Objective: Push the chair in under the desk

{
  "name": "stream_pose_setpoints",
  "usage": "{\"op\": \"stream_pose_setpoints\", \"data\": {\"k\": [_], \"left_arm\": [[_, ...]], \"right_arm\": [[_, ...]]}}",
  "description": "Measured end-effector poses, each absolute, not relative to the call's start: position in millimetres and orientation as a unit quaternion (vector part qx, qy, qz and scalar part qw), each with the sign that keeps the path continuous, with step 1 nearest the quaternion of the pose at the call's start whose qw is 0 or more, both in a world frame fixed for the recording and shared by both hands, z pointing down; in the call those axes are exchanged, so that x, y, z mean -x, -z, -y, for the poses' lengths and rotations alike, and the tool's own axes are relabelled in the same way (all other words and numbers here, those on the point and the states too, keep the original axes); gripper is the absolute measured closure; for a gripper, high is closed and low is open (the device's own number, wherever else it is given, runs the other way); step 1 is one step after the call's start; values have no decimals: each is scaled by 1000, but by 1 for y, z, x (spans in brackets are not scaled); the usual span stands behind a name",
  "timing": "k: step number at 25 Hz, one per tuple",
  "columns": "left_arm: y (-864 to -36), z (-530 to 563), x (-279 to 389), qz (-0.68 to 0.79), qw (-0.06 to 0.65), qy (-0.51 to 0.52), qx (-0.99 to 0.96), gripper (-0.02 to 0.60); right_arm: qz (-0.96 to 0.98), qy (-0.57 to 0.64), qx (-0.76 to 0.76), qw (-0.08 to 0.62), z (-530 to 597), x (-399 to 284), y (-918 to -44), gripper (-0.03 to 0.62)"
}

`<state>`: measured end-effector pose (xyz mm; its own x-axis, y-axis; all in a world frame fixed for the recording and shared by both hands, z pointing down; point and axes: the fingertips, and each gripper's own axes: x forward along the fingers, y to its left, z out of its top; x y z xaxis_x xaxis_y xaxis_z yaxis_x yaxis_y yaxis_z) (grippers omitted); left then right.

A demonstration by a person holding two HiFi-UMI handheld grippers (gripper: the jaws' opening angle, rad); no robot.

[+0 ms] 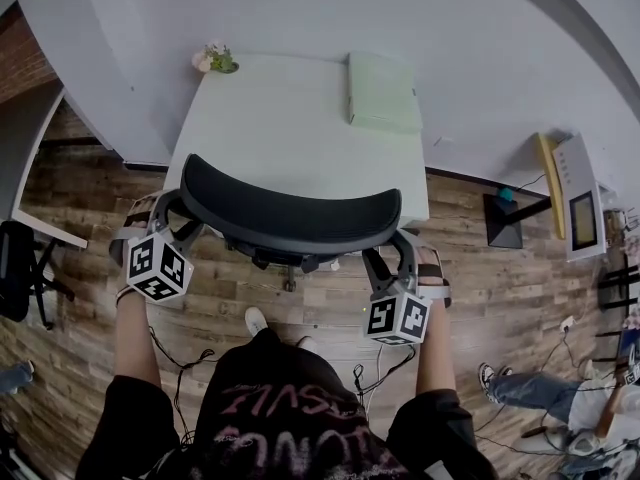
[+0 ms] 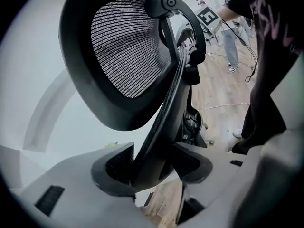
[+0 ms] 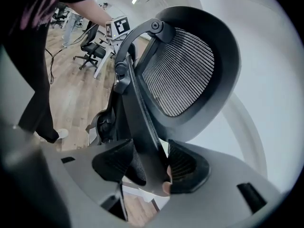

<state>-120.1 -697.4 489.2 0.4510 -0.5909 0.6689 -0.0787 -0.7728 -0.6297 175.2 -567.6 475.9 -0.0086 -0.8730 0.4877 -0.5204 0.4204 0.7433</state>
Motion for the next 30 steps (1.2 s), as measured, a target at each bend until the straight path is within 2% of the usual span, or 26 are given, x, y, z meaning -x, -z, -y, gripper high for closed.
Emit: {"op": "stream_pose_setpoints", "data": {"k": [19,23,27,30], "left_arm": [[-480,684,122,-206,267,437,834,324],[-460,674,123,-239,232,388,859,344],[-445,667,117,-276,210,344,873,364],[-435,659,114,-297,204,318,877,393]], "right_arm": [[668,173,-536,487,556,-177,-474,367],[672,158,-577,436,549,-183,-455,402],[671,136,-616,388,542,-189,-442,483],[671,123,-642,349,535,-188,-436,517]]}}
